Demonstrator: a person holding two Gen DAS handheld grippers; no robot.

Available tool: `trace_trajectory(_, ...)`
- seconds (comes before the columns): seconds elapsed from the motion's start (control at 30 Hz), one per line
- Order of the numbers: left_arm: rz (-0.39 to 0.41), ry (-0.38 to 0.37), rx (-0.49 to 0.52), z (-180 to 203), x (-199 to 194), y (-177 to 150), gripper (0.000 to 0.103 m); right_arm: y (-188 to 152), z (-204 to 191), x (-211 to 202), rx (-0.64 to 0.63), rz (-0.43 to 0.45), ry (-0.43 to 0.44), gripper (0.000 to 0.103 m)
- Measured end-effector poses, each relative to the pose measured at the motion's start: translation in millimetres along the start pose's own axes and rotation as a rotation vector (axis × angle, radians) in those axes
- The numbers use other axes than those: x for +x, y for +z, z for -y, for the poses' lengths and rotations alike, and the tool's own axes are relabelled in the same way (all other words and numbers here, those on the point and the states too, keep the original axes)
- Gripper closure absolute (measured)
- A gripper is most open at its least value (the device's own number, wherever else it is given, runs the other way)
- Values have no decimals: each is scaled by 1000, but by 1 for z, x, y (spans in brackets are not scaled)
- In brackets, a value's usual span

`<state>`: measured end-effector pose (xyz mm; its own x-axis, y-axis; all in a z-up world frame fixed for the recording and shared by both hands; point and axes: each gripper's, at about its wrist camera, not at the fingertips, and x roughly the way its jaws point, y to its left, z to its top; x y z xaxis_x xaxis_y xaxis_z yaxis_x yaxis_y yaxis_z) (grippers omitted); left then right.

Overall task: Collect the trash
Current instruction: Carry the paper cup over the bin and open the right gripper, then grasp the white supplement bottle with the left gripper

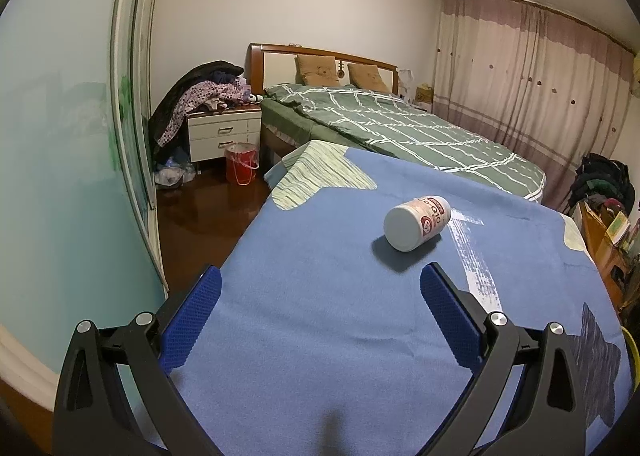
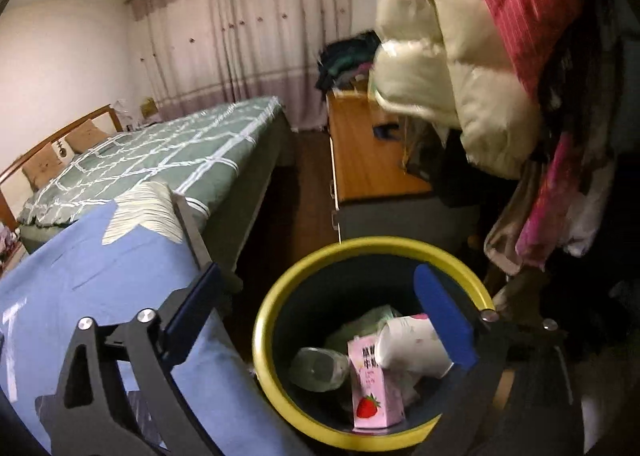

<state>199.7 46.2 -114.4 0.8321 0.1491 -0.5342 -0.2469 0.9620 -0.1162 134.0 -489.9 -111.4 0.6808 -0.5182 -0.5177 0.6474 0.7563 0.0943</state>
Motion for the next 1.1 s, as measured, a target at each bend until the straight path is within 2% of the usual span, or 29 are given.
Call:
trace_trajectory(0.13,0,9,11,3,-1,0,5,1,-14,-4,-44,15,16,7)
trace_trajectory(0.23,-53,2,81,16,-3,12,5,1,-24,-8,-81,34,24,7)
trace_trajectory(0.4,-75,-70,171,41,10,48,5,0,-38,-15,-126,79,31,7)
trace_trajectory(0.47,-100,-104,232,56,33,57,5,-1,-39,-18,-133,97,37,7)
trace_trajectory(0.6,-201,-161,277,75,83,58,5,-1,-37,-21,-124,110,47,7)
trace_trajectory(0.73,-194,-135,328,89,116,60,5,0,-37,-21,-120,105,54,7)
trace_trajectory(0.83,-194,-151,345,94,133,63,5,0,-38,-20,-118,99,61,7)
trace_trajectory(0.9,-224,-170,359,96,148,65,5,0,-36,-19,-108,92,67,7)
trace_trajectory(1.0,-256,-202,388,98,159,62,10,0,-33,-18,-94,87,76,7)
trace_trajectory(1.07,-279,-218,407,101,166,58,17,0,-32,-17,-89,84,80,7)
trace_trajectory(1.1,-297,-232,408,102,169,57,23,0,-32,-17,-90,83,83,7)
